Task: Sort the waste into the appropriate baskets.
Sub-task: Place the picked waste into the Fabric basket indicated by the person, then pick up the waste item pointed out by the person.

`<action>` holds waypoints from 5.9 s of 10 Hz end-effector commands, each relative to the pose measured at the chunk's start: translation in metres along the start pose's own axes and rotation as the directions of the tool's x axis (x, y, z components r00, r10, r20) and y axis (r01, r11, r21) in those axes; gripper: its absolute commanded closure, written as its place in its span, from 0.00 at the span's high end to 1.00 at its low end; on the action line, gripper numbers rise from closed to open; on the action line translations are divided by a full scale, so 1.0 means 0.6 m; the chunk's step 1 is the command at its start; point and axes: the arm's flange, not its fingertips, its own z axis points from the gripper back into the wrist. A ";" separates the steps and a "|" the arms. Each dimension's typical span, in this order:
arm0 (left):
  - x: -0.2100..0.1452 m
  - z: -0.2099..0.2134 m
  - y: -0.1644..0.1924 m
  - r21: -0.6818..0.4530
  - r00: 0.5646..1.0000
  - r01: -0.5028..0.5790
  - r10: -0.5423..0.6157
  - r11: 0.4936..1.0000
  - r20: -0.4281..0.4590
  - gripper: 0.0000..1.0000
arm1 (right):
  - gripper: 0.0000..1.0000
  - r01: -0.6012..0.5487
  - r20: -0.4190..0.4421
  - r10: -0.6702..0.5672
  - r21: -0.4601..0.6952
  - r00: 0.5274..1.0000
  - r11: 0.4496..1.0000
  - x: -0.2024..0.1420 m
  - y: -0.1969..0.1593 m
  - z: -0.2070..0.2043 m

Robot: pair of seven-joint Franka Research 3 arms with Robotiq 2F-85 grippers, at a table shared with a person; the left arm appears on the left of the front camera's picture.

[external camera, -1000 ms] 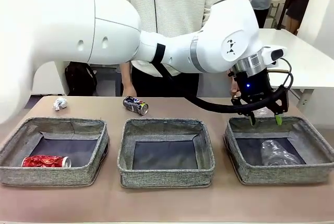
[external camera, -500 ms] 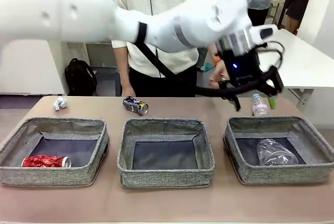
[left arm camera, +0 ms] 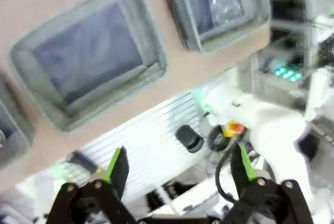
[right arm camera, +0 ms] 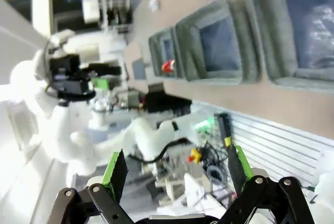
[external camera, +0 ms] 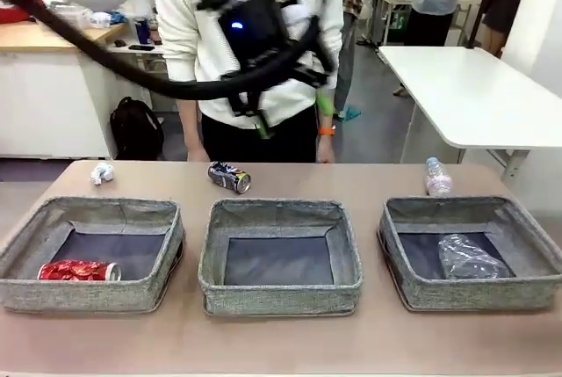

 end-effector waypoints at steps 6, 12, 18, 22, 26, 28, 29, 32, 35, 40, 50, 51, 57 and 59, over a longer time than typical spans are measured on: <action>-0.212 0.069 0.285 -0.685 0.962 -0.105 0.248 0.721 0.114 1.00 | 1.00 0.090 -0.260 -0.004 0.320 0.966 0.943 0.122 0.097 -0.212; -0.204 0.083 0.292 -0.674 0.953 -0.148 0.287 0.724 0.099 1.00 | 1.00 0.071 -0.273 0.019 0.316 0.962 0.946 0.122 0.085 -0.222; -0.204 0.083 0.292 -0.674 0.953 -0.148 0.287 0.724 0.099 1.00 | 1.00 0.071 -0.273 0.019 0.316 0.962 0.946 0.122 0.085 -0.222; -0.204 0.083 0.292 -0.674 0.953 -0.148 0.287 0.724 0.099 1.00 | 1.00 0.071 -0.273 0.019 0.316 0.962 0.946 0.122 0.085 -0.222; -0.204 0.083 0.292 -0.674 0.953 -0.148 0.287 0.724 0.099 1.00 | 1.00 0.071 -0.273 0.019 0.316 0.962 0.946 0.122 0.085 -0.222; -0.204 0.083 0.292 -0.674 0.953 -0.148 0.287 0.724 0.099 1.00 | 1.00 0.071 -0.273 0.019 0.316 0.962 0.946 0.122 0.085 -0.222; -0.204 0.083 0.292 -0.674 0.953 -0.148 0.287 0.724 0.099 1.00 | 1.00 0.071 -0.273 0.019 0.316 0.962 0.946 0.122 0.085 -0.222; -0.204 0.083 0.292 -0.674 0.953 -0.148 0.287 0.724 0.099 1.00 | 1.00 0.071 -0.273 0.019 0.316 0.962 0.946 0.122 0.085 -0.222; -0.204 0.083 0.292 -0.674 0.953 -0.148 0.287 0.724 0.099 1.00 | 1.00 0.071 -0.273 0.019 0.316 0.962 0.946 0.122 0.085 -0.222; -0.204 0.083 0.292 -0.674 0.953 -0.148 0.287 0.724 0.099 1.00 | 1.00 0.050 0.045 -0.037 -0.333 0.998 0.942 0.178 0.100 -0.245; -0.204 0.083 0.292 -0.674 0.953 -0.148 0.287 0.724 0.099 1.00 | 1.00 0.124 0.357 0.280 -0.786 0.891 0.606 0.223 0.105 -0.187; -0.204 0.083 0.292 -0.674 0.953 -0.148 0.287 0.724 0.099 1.00 | 1.00 0.233 0.444 0.297 -0.807 0.845 0.543 0.212 0.105 -0.178; -0.204 0.083 0.292 -0.674 0.953 -0.148 0.287 0.724 0.099 1.00 | 1.00 0.266 0.405 0.247 -0.853 0.880 0.450 0.348 0.038 -0.159; -0.204 0.083 0.292 -0.674 0.953 -0.148 0.287 0.724 0.099 1.00 | 1.00 0.271 0.384 0.175 -0.848 0.907 0.455 0.391 0.003 -0.157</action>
